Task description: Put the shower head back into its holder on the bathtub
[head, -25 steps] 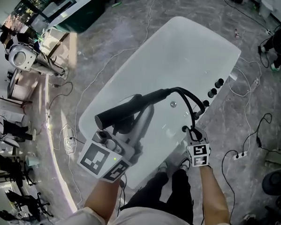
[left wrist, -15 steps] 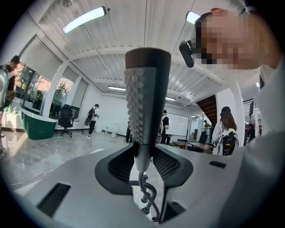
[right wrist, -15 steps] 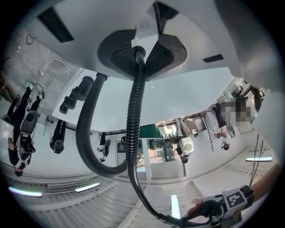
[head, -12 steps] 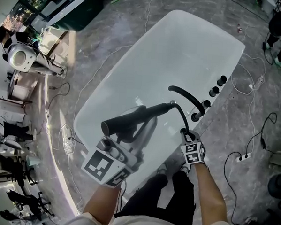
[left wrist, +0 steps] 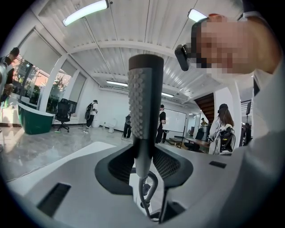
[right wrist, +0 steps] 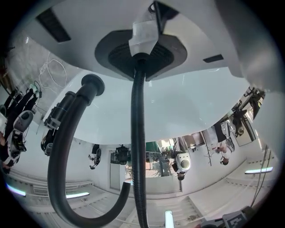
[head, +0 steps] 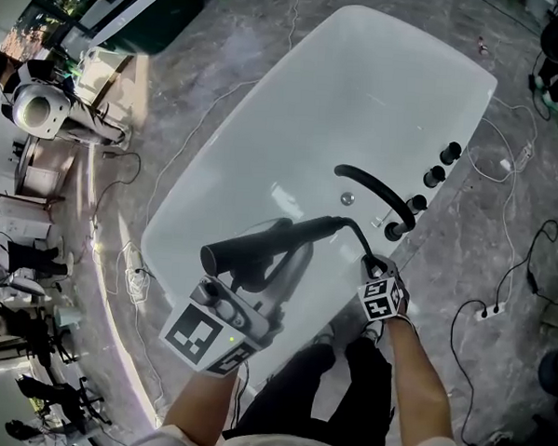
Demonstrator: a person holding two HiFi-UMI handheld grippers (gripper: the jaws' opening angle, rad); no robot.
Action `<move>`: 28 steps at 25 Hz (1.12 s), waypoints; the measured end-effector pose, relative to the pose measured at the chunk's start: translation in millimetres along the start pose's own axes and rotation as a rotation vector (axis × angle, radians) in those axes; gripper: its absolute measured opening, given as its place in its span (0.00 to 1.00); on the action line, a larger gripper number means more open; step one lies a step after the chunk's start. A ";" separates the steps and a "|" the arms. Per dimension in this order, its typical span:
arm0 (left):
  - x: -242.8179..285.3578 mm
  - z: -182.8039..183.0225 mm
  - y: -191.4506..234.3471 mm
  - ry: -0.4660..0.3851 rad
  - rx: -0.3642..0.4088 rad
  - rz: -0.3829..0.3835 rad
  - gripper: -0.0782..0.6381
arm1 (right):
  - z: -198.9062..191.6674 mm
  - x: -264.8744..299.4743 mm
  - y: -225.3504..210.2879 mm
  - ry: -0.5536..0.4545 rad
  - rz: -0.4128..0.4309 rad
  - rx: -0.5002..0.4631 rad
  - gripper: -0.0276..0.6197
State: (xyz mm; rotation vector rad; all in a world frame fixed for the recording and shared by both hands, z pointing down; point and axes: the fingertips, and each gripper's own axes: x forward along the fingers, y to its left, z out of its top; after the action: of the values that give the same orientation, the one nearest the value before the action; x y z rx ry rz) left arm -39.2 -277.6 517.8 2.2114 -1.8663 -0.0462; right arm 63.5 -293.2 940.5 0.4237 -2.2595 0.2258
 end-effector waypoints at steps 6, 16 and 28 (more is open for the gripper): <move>9.7 -22.5 -2.7 0.031 0.003 -0.023 0.29 | 0.4 -7.8 -0.5 -0.018 0.025 0.019 0.22; 34.8 -76.4 -32.3 0.079 -0.005 -0.142 0.29 | 1.0 -113.0 -13.7 -0.188 -0.028 0.245 0.22; 63.6 -218.0 -54.1 0.298 0.144 -0.176 0.29 | -6.0 -205.3 -18.8 -0.339 -0.100 0.444 0.22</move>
State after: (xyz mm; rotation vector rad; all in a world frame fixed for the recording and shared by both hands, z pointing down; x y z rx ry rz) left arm 64.2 -295.1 726.4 2.3198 -1.5574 0.3762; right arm 201.4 -262.0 790.3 0.8597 -2.5047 0.6519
